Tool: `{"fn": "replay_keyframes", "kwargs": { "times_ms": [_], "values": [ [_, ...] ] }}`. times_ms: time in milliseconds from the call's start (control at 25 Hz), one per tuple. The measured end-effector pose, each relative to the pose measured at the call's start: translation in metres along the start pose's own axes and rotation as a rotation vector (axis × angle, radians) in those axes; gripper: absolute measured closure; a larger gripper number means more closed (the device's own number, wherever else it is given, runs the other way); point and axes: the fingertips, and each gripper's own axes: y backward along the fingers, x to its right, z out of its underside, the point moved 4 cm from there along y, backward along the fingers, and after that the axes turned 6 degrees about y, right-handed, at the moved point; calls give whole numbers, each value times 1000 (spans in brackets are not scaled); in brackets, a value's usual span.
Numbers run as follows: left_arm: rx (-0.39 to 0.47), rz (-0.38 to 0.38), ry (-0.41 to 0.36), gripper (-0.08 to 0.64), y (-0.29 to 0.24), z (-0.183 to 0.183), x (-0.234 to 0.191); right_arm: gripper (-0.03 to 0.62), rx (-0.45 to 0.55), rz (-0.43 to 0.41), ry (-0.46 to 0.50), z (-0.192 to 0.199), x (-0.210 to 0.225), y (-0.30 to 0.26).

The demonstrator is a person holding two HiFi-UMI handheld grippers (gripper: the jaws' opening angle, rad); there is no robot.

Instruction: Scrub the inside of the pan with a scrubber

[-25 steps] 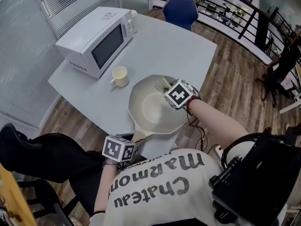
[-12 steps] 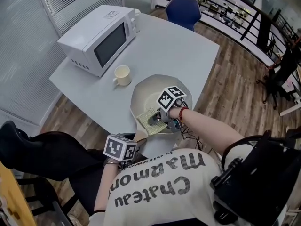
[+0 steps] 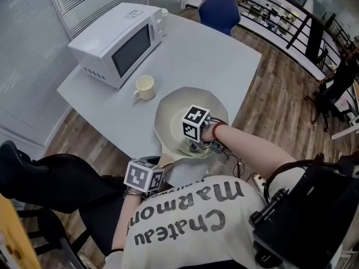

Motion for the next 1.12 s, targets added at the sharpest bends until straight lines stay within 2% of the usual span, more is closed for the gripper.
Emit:
{"fn": "replay_keyframes", "kwargs": {
  "times_ms": [120,320,600,760,960,1120],
  "values": [
    [5,-3,-2,339,1,0,0,534,-71,94,40,11,12,0],
    [13,-18,-19,337,1,0,0,534,-113,174,56,19,25,3],
    [16,-14,-9,337,3,2,2,534,-337,523,211,45,69,32],
    [15,-13,-8,336,4,3,2,532,-339,654,279,39,99,44],
    [15,-10,-11,333,3,3,-1,532,-319,899,380,22,129,67],
    [7,-1,-2,330,5,5,-3,532,-242,1062,538,4,137,78]
  ]
}}
